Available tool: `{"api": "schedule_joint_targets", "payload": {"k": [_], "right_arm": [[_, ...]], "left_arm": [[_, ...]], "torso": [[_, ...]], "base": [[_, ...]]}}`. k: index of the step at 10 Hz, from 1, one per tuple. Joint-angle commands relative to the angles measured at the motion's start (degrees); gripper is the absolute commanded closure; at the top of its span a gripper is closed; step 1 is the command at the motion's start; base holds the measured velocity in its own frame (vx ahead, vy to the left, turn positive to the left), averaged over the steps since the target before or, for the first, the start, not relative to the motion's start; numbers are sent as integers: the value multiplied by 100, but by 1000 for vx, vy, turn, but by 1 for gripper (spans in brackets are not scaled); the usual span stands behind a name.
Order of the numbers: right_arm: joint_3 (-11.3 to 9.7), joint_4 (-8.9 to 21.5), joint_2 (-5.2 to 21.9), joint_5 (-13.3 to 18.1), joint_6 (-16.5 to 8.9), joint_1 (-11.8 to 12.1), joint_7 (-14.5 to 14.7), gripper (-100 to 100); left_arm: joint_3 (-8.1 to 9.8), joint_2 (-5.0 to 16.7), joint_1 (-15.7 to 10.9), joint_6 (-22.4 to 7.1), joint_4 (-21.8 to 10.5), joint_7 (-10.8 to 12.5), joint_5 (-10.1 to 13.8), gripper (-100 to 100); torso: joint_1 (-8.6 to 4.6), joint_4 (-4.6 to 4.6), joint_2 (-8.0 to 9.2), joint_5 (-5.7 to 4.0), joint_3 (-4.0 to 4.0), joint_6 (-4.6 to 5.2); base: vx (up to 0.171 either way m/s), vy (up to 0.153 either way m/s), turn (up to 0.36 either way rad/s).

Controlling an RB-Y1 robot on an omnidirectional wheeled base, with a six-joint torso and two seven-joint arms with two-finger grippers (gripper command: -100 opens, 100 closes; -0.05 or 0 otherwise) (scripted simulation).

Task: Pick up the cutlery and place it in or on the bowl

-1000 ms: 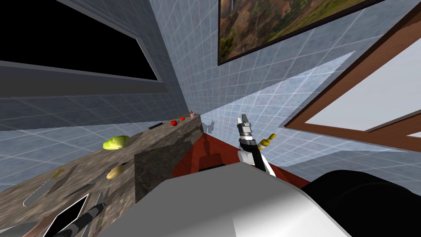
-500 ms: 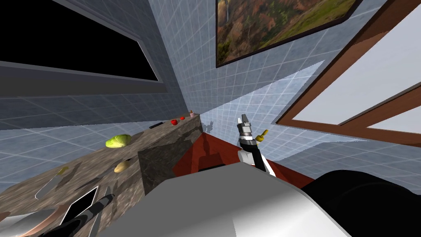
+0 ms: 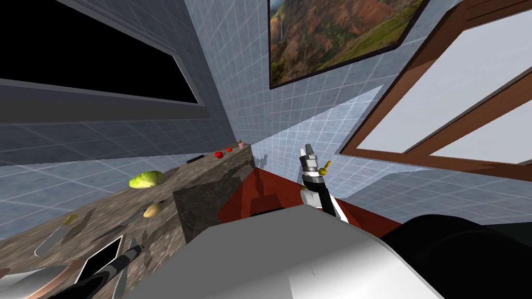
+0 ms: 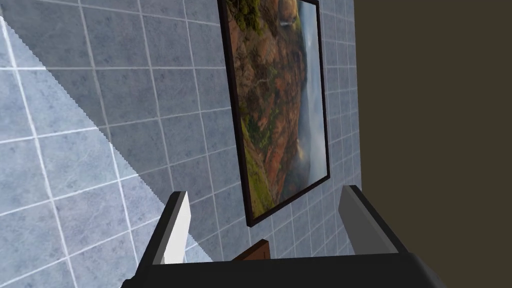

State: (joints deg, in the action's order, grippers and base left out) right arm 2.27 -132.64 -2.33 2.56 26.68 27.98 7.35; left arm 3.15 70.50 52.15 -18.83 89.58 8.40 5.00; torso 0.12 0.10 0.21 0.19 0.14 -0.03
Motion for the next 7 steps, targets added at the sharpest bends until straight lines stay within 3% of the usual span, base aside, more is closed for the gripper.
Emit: {"api": "schedule_joint_targets", "payload": {"k": [1, 7], "right_arm": [[0, 0, 0, 0, 0, 0, 0, 0], [0, 0, 0, 0, 0, 1, 0, 0]], "left_arm": [[-7, 191, 155, 216, -188, 116, 88, 100], [-130, 616, 668, 942, -977, 503, 273, 100]], "torso": [[0, 0, 0, 0, 0, 0], [-12, -5, -4, -10, -5, 0]], "base": [[26, -58, -212], [1, -40, -170]]}}
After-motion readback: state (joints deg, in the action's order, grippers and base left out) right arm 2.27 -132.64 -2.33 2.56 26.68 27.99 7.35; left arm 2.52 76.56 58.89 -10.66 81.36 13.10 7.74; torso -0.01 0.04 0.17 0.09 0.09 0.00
